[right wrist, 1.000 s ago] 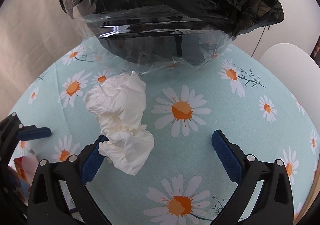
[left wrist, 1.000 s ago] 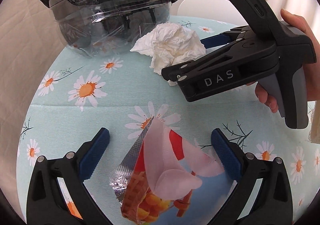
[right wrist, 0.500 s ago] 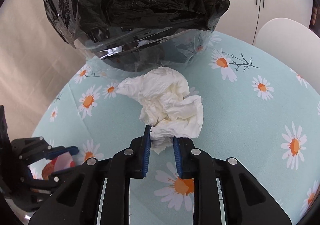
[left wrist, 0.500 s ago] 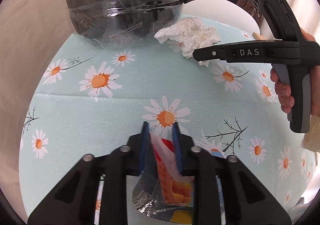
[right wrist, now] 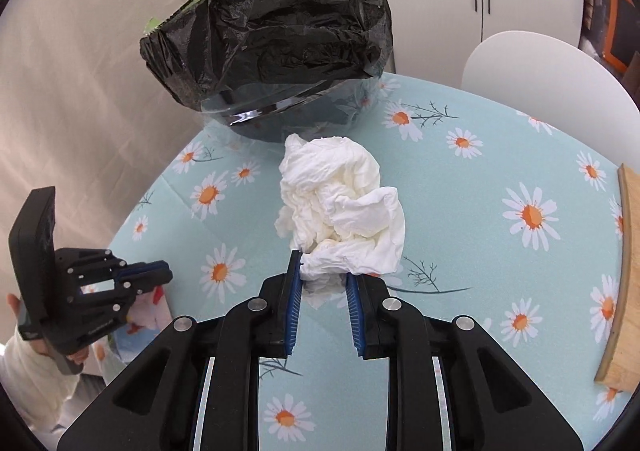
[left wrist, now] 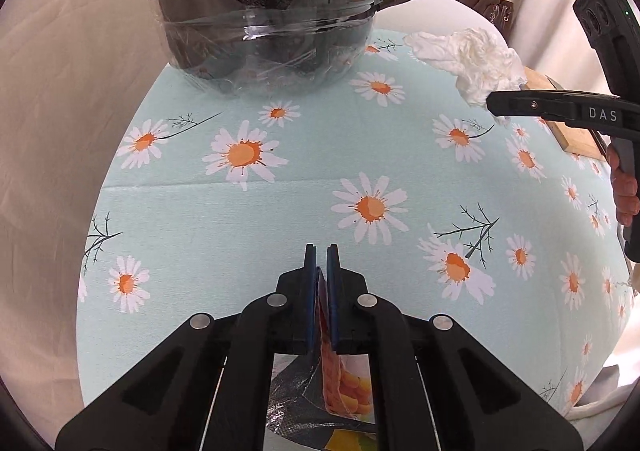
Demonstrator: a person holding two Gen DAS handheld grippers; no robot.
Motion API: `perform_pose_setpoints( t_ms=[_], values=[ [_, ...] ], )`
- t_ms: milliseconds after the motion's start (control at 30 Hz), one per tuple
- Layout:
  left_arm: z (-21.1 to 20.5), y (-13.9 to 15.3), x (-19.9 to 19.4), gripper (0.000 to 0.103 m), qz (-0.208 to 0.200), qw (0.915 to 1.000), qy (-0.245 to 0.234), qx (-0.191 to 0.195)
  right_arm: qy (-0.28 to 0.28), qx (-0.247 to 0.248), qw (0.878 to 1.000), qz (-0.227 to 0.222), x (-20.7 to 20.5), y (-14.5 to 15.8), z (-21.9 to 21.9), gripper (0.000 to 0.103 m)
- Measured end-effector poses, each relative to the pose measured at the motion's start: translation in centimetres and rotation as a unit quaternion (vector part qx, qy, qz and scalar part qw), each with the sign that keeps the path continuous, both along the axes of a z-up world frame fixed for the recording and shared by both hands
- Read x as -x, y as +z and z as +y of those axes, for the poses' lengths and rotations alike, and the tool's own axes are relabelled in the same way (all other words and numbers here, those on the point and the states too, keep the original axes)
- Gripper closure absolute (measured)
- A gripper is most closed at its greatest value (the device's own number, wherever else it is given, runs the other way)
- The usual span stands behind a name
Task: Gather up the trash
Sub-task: 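Carry the tissue and foil wrapper up over the bin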
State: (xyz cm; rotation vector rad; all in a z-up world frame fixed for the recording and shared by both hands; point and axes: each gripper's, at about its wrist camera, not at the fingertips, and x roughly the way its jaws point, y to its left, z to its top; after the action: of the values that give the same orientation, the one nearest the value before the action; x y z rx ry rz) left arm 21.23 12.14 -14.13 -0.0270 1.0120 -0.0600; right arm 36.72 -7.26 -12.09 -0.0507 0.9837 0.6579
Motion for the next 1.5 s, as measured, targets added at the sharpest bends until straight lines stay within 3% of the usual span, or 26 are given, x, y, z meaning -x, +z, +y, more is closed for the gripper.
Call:
perform_pose_setpoints(
  t_ms=[100, 167, 567, 900, 1033, 1500],
  values=[
    [0.8, 1.3, 0.5, 0.098, -0.010, 0.9997, -0.010, 0.021, -0.019, -0.004, 1.000, -0.003, 1.5, 0.6, -0.9, 0.083],
    [0.8, 2.2, 0.9, 0.098, -0.021, 0.9996, -0.021, 0.001, -0.027, 0.004, 1.000, -0.012, 2.5, 1.0, -1.2, 0.083],
    [0.9, 5.7, 2.7, 0.098, -0.040, 0.9971, -0.057, -0.032, -0.088, -0.019, 0.995, -0.042, 7.7, 3.8, -3.3, 0.083],
    [1.0, 9.7, 3.4, 0.098, -0.040, 0.9954, -0.070, -0.052, -0.083, -0.051, 0.993, -0.065, 10.7, 5.3, -2.6, 0.083],
    [1.2, 11.5, 2.7, 0.098, -0.035, 0.9952, -0.067, -0.062, -0.080, -0.072, 0.992, -0.073, 11.0, 6.0, -1.9, 0.083],
    [2.2, 17.2, -3.0, 0.098, -0.053, 0.9923, -0.075, -0.084, -0.055, -0.057, 0.990, -0.116, 11.0, 10.6, -1.0, 0.083]
  ],
)
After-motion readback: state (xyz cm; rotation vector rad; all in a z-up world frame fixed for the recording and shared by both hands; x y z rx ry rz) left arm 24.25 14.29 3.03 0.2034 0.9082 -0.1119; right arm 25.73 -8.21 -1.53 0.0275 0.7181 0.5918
